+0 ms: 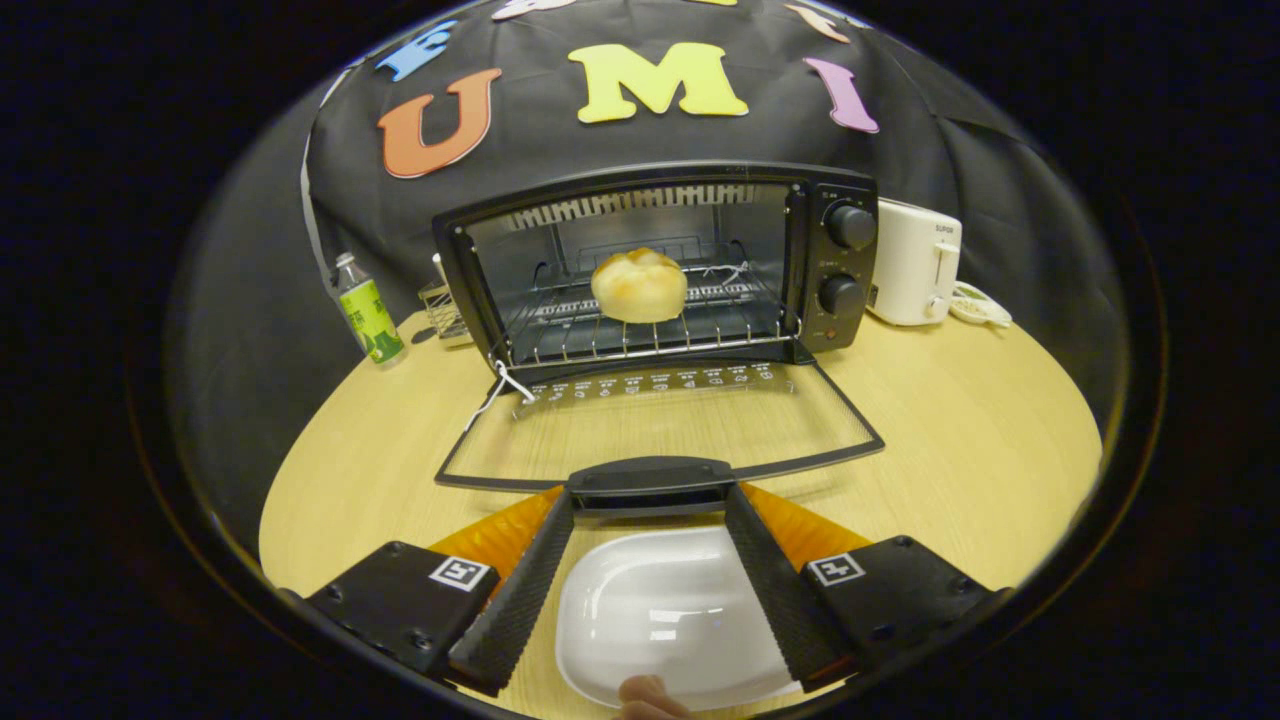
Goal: Open the toaster oven, put the food inside, and close the toaster oven door.
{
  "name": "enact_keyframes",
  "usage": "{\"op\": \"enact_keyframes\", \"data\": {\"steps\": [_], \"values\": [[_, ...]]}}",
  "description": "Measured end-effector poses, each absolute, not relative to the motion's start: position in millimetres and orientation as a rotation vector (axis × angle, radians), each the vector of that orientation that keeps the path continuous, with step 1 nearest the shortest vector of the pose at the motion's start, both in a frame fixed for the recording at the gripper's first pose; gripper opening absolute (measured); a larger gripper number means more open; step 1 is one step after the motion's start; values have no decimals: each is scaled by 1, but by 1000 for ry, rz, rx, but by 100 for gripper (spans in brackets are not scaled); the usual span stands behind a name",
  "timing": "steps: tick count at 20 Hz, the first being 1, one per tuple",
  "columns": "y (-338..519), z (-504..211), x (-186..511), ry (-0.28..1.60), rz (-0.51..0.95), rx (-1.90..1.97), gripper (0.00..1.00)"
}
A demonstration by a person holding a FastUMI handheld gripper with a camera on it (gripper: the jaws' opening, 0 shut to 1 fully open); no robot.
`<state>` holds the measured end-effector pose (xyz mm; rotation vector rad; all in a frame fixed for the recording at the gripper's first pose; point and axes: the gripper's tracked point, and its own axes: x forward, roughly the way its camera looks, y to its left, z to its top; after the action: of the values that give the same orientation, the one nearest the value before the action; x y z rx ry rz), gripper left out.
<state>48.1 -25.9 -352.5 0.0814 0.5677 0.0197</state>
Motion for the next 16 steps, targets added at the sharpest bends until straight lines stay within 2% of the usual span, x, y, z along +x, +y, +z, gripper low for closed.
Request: {"op": "enact_keyframes", "data": {"steps": [10, 16], "values": [[-25, -333, 51, 473, 6, 130, 100], [-25, -302, 57, 333, -1, 94, 100]]}}
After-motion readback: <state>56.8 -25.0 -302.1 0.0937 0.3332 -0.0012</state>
